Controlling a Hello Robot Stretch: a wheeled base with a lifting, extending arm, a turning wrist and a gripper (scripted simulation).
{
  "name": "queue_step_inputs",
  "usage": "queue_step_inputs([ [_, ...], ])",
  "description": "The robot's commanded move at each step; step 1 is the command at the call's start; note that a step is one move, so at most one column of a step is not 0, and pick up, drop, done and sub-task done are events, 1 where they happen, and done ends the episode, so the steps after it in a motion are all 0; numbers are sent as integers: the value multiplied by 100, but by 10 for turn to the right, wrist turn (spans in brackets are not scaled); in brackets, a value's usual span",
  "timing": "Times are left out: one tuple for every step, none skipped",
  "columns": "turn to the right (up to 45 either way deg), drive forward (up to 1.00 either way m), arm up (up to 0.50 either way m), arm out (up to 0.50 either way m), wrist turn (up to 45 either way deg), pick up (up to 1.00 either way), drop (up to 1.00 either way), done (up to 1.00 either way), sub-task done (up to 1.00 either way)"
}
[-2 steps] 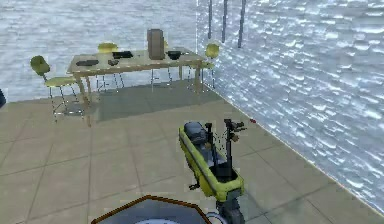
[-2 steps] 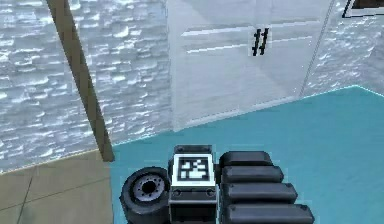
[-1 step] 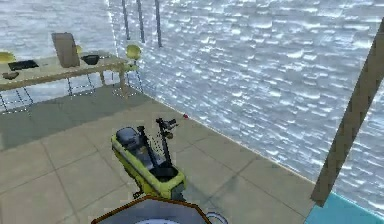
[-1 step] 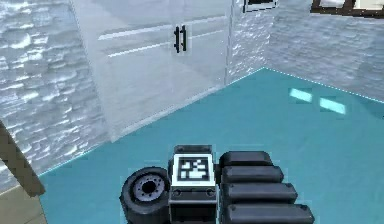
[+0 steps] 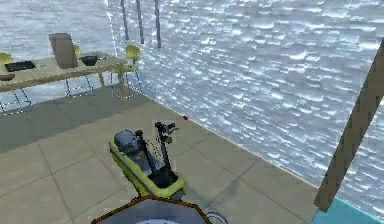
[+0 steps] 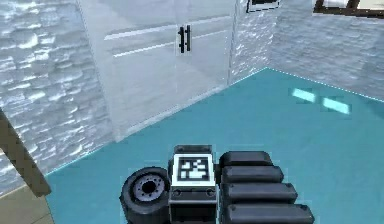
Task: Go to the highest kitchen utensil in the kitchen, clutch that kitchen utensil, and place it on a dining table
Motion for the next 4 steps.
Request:
queue_step_inputs([
  [-390, 0, 0, 0, 0, 0, 0, 0, 0],
  [0, 100, 0, 0, 0, 0, 0, 0, 0],
  [-90, 0, 0, 0, 0, 0, 0, 0, 0],
  [0, 30, 0, 0, 0, 0, 0, 0, 0],
])
